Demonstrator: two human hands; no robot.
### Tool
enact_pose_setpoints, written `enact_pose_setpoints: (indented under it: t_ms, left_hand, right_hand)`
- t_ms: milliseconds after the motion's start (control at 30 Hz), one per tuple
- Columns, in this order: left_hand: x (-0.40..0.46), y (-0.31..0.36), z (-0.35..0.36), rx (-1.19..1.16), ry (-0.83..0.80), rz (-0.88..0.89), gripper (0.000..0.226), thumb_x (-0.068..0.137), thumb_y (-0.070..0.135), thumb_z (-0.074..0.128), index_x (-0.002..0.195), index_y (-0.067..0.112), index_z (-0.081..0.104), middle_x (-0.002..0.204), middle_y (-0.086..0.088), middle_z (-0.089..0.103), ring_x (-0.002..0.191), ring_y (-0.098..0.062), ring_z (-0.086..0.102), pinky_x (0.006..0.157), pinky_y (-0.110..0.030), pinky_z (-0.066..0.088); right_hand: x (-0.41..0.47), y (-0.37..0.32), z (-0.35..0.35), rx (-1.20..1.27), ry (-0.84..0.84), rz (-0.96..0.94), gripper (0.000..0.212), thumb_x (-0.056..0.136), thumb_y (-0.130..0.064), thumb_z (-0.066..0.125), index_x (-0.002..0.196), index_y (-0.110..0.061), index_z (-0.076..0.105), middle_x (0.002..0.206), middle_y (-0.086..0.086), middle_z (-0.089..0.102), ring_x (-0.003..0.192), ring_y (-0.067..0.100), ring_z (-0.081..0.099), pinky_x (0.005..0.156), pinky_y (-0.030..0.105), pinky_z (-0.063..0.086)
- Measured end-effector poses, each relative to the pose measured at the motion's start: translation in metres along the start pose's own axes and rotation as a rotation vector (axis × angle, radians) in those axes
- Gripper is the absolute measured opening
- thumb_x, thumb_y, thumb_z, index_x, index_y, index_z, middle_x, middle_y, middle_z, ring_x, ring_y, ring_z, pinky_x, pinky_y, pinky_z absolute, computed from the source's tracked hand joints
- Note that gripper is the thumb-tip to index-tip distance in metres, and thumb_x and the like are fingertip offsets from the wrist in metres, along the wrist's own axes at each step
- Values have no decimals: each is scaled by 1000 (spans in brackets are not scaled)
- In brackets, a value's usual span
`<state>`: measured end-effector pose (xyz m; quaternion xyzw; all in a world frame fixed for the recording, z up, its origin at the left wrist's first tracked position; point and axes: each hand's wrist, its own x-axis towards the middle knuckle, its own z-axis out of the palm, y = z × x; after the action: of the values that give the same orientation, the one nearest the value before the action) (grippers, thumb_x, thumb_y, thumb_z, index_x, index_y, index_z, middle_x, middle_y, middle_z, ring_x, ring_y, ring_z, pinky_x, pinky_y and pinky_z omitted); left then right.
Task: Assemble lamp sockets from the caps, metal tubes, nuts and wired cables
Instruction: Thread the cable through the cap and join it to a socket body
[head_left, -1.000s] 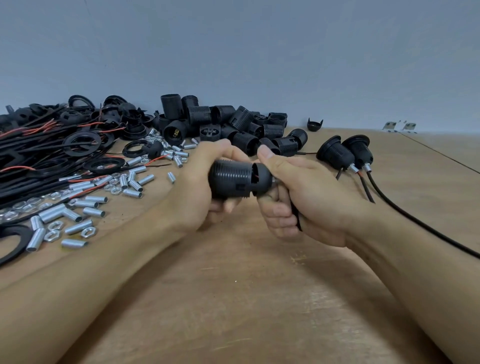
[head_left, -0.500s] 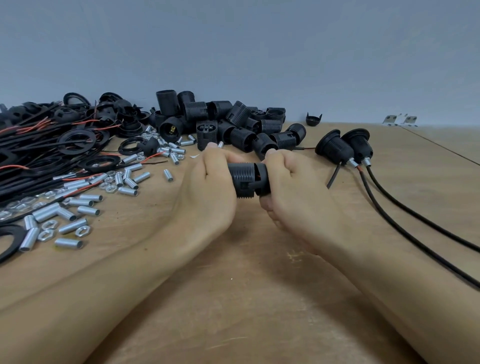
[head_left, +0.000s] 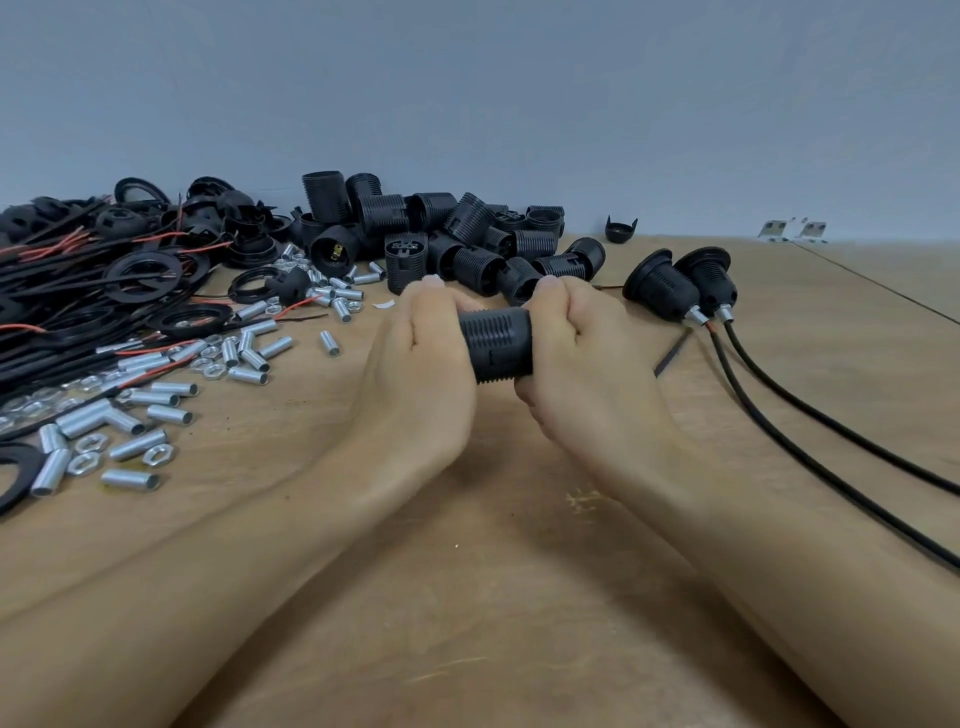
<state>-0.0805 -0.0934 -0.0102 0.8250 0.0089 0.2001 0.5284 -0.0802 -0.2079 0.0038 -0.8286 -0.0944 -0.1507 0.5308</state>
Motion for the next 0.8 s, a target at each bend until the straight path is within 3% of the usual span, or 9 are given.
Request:
enact_pose_setpoints:
  t_ms: [133,200,333,433,500,567,667,800]
  left_hand:
    - [17,-2,-13,-39,-83,1,37,100,31,30,84,21,63,50,5,55,46,-10,47,53,-31,32]
    - [25,-5,-17,19,-104,-45,44,101,37,29,84,15,63,49,2,56,41,-8,45,52,-33,30]
    - [37,-18,-29,364,-13,87,50,104,45,30,85,14,64,72,2,61,72,-18,56,64,-36,40]
    - [56,-29,-51,674,185,176,32,101,35,41,91,15,64,89,-3,63,88,-29,55,69,-37,39]
    - [71,-39,-70,750,245,163,23,96,24,48,106,15,66,110,-10,62,107,-35,50,78,-43,43]
    - [83,-50,-87,810,175,74,33,90,11,51,121,10,63,123,-18,59,119,-40,45,93,-48,42]
    - [90,-64,-101,934,-17,-96,41,88,10,54,129,10,59,127,-21,59,119,-42,49,96,-48,42]
    - [93,-70,-102,873,29,-45,34,95,20,59,129,20,61,117,-6,70,120,-35,53,100,-48,42]
  right_hand:
    - [7,9,0,141,-233,93,51,102,-53,31,86,-10,52,47,-7,47,39,4,40,44,21,31]
    - [8,11,0,158,-312,89,54,95,-65,38,93,-15,59,54,-4,55,40,6,46,39,17,34]
    - [14,17,-3,169,-305,96,39,87,-64,58,88,-24,62,57,-3,60,38,9,46,37,19,33]
    - [18,19,-5,190,-261,130,43,83,-66,60,91,-23,63,57,-3,60,41,13,44,39,23,34]
    - [20,20,-6,199,-238,138,42,84,-63,62,91,-22,64,56,-3,58,41,15,41,39,24,34]
    - [21,21,-5,203,-232,148,41,84,-61,63,91,-20,64,55,-4,56,42,15,39,41,25,33]
    - [22,23,-5,225,-238,164,39,86,-57,65,92,-18,64,56,-3,56,43,15,39,41,25,33]
    - [23,23,-6,252,-249,182,37,88,-53,65,96,-17,64,58,-1,58,43,15,40,39,23,34]
